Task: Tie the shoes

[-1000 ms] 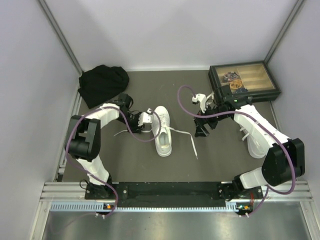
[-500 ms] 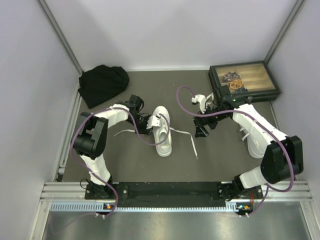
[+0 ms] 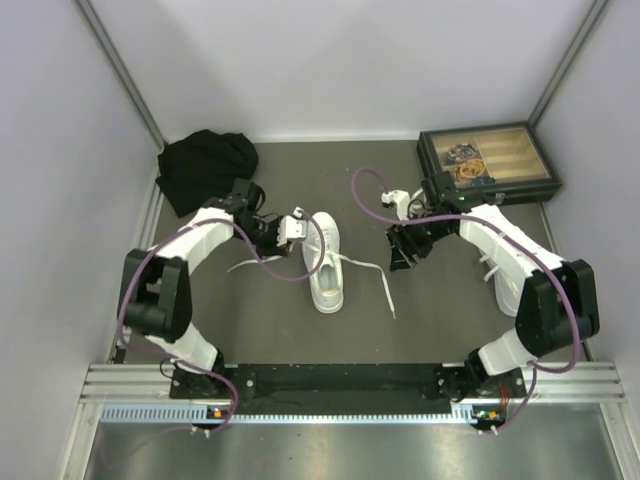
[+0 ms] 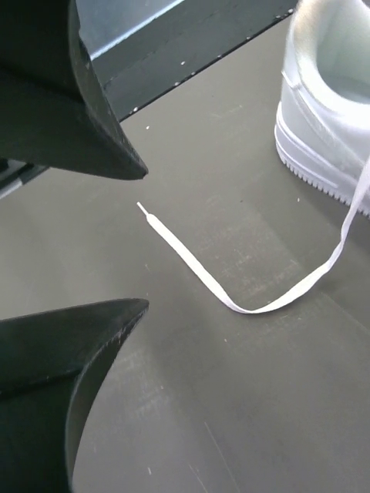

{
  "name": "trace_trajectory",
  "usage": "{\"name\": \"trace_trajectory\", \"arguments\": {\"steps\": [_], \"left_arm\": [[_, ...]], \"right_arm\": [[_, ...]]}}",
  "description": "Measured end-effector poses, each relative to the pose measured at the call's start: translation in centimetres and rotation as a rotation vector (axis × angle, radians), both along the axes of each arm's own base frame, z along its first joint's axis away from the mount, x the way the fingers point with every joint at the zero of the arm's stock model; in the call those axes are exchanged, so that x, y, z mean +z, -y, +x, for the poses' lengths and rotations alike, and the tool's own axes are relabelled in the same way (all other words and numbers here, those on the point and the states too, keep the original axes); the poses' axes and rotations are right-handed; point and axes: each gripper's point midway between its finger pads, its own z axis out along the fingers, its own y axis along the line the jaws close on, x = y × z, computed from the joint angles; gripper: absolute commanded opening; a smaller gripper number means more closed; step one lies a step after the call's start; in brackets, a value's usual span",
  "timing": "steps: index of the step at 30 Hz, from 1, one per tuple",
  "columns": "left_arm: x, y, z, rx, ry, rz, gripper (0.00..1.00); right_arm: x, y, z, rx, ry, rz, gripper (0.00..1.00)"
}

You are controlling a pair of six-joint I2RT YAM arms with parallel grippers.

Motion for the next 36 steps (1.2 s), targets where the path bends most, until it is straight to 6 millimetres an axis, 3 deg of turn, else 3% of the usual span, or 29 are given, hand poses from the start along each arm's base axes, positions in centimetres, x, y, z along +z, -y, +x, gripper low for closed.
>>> {"name": "trace_trajectory", "arguments": {"steps": [5, 9, 15, 29, 30, 32, 33, 34, 36], "left_arm": [[6.5, 2.2, -1.0, 0.006, 0.091, -0.162, 0.00], [9.1, 4.6, -3.1, -0.005, 0.123, -0.264, 0.00], [9.5, 6.6, -4.9, -0.002, 0.090, -0.317, 0.00], [9.4, 6.3, -5.4, 0.042, 0.084, -0.325, 0.00], [9.4, 6.3, -5.4, 0.043, 0.085, -0.325, 0.00], [9.4, 6.3, -5.4, 0.043, 0.086, -0.325, 0.00], [9.4, 6.3, -5.4, 0.044, 0.087, -0.324, 0.00], [9.4, 6.3, -5.4, 0.044, 0.087, -0.324, 0.00], [9.3, 6.3, -5.4, 0.045, 0.087, -0.322, 0.00]], "right_arm": [[-2.6, -0.2, 0.5, -0.072, -0.105, -0.023, 0.50], [-4.3, -0.3, 0.7, -0.118, -0.166, -0.040, 0.49], [-6.0, -0.5, 0.5, -0.164, -0.225, -0.068, 0.47], [-10.1, -2.7, 0.7, -0.214, -0.181, -0.238, 0.50], [-10.2, -2.9, 0.8, -0.222, -0.168, -0.247, 0.48], [-10.3, -2.9, 1.3, -0.241, -0.144, -0.264, 0.33], [-10.4, -2.9, 1.5, -0.248, -0.134, -0.273, 0.15], [-10.5, -2.8, 1.8, -0.258, -0.125, -0.285, 0.05], [-10.8, -2.6, 2.4, -0.273, -0.110, -0.300, 0.00]]}}
